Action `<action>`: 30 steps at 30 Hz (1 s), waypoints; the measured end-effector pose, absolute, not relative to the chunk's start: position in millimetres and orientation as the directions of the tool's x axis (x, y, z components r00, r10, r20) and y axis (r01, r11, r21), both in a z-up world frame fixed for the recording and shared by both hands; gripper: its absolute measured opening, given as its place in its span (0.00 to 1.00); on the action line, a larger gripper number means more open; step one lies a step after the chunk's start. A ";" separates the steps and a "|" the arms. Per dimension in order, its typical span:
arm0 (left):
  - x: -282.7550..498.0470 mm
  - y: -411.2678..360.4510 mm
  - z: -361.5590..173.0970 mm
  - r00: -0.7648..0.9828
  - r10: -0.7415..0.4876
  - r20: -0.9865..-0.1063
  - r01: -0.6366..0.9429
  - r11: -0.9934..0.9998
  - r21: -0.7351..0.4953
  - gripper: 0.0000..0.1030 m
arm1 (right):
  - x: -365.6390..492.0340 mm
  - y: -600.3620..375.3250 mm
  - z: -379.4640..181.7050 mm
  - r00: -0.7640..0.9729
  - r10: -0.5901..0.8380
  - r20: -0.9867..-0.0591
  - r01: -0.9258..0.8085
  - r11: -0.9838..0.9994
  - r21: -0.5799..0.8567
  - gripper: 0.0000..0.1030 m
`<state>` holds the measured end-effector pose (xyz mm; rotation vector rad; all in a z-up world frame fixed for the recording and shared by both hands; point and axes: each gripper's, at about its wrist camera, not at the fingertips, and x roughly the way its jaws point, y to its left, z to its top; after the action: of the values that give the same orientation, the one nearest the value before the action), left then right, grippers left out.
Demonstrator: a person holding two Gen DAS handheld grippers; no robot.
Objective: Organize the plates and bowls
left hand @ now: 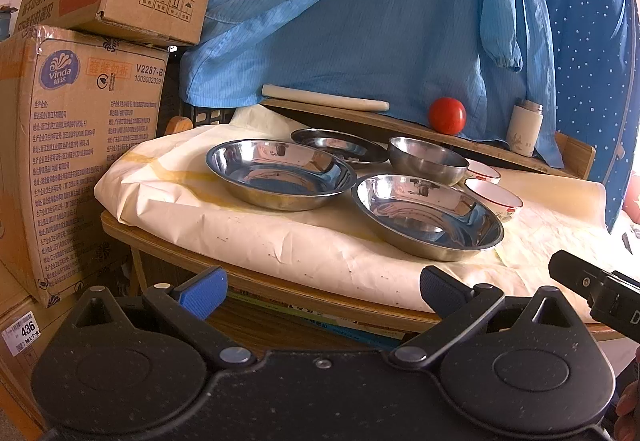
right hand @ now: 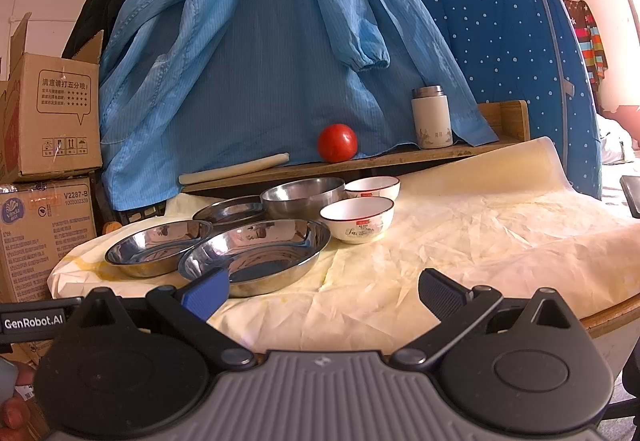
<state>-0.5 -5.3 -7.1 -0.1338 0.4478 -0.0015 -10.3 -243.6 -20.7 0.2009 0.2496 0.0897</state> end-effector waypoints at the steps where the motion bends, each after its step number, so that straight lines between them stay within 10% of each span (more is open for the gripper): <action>1: -0.8 -5.3 -7.5 0.902 -0.033 -0.431 -0.027 0.991 -0.130 0.99 | -10.3 -243.7 -20.6 0.965 0.113 -0.236 -0.063 0.976 0.208 1.00; 30: 68.7 40.3 28.2 0.877 0.128 -0.464 -0.216 0.966 -0.141 0.99 | 50.9 -234.5 4.9 0.960 0.158 -0.232 -0.117 0.976 0.181 1.00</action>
<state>68.7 40.3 28.2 -0.1920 0.4693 0.1805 50.9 -234.5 4.9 0.1673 0.2484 0.1398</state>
